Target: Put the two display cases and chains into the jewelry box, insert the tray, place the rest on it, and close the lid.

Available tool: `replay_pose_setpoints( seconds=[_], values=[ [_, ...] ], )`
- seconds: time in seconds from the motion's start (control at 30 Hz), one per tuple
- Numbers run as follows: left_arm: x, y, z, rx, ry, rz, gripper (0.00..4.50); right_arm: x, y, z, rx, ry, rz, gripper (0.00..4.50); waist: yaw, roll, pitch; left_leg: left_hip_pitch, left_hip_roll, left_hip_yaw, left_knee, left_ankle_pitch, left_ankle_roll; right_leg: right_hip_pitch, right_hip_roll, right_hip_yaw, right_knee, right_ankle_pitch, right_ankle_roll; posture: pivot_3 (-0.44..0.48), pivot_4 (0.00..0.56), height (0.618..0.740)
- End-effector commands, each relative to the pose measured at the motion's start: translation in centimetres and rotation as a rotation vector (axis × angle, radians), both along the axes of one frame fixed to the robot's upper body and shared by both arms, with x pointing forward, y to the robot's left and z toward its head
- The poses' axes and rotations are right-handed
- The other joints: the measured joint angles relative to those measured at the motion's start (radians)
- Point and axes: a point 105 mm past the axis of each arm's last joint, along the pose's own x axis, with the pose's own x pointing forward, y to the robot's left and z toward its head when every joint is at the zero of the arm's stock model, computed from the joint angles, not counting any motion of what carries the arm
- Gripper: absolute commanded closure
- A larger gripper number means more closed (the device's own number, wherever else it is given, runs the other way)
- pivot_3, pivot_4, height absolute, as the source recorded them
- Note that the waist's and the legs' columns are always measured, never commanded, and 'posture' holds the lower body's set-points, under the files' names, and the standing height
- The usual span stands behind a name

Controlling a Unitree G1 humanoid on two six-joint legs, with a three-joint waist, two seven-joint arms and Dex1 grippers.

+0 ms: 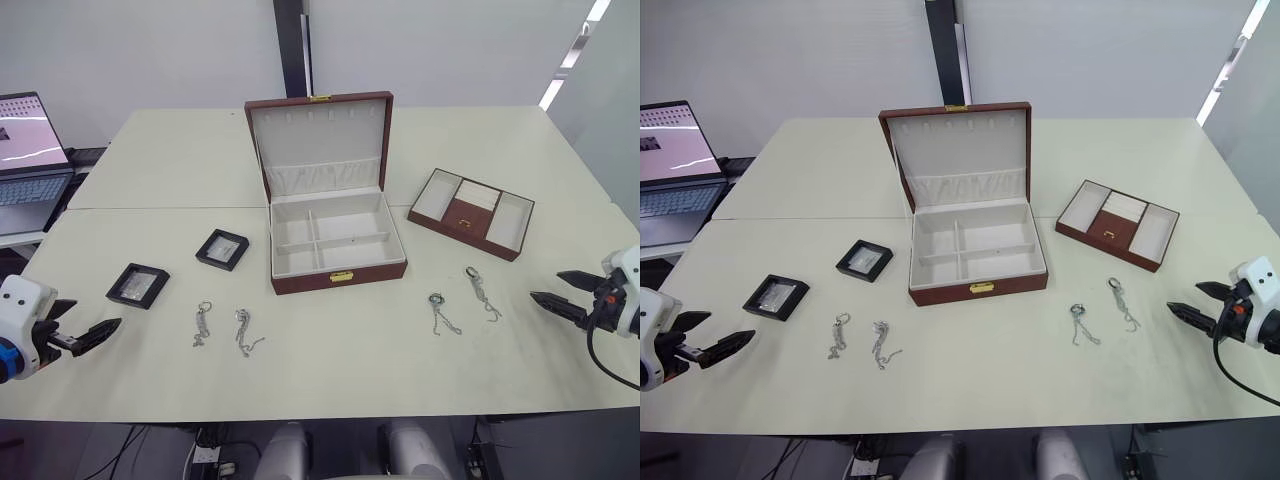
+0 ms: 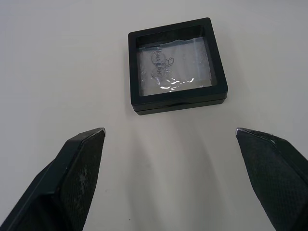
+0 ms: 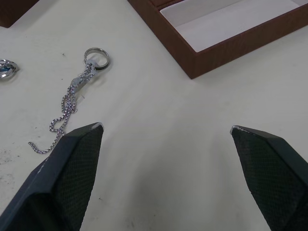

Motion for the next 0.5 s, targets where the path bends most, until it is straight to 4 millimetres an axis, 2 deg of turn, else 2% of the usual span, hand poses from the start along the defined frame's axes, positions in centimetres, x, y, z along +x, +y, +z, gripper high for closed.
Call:
replay_pose_setpoints(
  seconds=[0.03,0.5],
  values=[
    [-0.07,0.22,0.89,0.024,-0.016,-0.007,0.00,0.34,-0.25,1.11,-0.013,-0.043,-0.001,0.01,0.000,0.000,0.000,0.000,0.000,0.000,0.000,0.000,0.000,0.000,0.000,0.000,0.000,0.000,0.000,0.000,0.150,0.740],
    [-0.29,0.95,0.54,0.042,-0.006,0.013,0.00,0.41,-0.43,1.30,-0.016,-0.049,-0.006,0.01,0.000,0.000,0.000,0.000,0.000,0.000,0.000,0.000,0.000,0.000,0.000,0.000,0.000,0.000,0.000,0.000,0.150,0.740]
  ],
)
